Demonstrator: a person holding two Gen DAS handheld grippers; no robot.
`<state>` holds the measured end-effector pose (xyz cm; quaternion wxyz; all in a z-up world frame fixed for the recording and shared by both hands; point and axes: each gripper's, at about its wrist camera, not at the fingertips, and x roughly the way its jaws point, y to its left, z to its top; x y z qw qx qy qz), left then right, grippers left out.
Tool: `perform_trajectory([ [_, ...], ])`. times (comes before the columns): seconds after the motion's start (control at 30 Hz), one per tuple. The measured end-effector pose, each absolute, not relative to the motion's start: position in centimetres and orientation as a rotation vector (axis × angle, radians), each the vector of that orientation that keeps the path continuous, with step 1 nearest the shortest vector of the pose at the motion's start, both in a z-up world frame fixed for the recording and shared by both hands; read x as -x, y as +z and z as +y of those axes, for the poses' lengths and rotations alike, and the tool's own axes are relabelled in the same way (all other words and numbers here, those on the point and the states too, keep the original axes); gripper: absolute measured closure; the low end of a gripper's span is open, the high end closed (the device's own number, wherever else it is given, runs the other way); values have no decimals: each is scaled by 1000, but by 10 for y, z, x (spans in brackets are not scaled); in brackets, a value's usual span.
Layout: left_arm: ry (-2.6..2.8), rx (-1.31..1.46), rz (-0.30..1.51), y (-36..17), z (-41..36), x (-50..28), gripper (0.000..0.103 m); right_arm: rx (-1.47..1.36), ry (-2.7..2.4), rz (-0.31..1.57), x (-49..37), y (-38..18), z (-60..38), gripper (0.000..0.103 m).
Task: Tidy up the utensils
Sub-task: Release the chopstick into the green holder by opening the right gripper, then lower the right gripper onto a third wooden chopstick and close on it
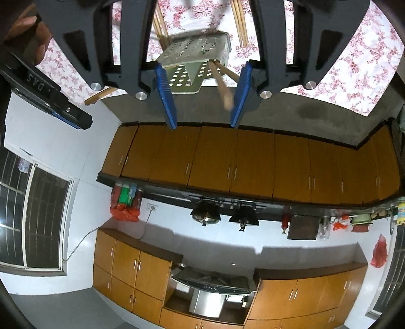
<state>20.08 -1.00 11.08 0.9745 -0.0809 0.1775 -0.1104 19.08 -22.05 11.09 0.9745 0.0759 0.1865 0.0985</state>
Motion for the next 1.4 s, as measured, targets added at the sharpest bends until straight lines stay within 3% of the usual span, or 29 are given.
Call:
perform_trajectory([
  [0.3, -211, 202, 278, 135, 13, -158, 57, -210, 91, 383, -155, 111, -264, 68],
  [0.43, -155, 181, 287, 119, 31, -131, 55, -232, 24, 482, -150, 75, -285, 68],
  [0.6, -77, 146, 417, 63, 46, -123, 55, -241, 24, 700, -164, 1, -282, 68],
  [0.77, -40, 138, 610, -3, 50, -132, 55, -215, 109, 876, -170, -65, -253, 85],
  [1.0, -65, 117, 749, -55, 40, -138, 57, -169, 174, 935, -162, -100, -220, 89],
  [1.4, -103, 109, 820, -82, 27, -137, 62, -119, 119, 949, -168, -110, -226, 94],
])
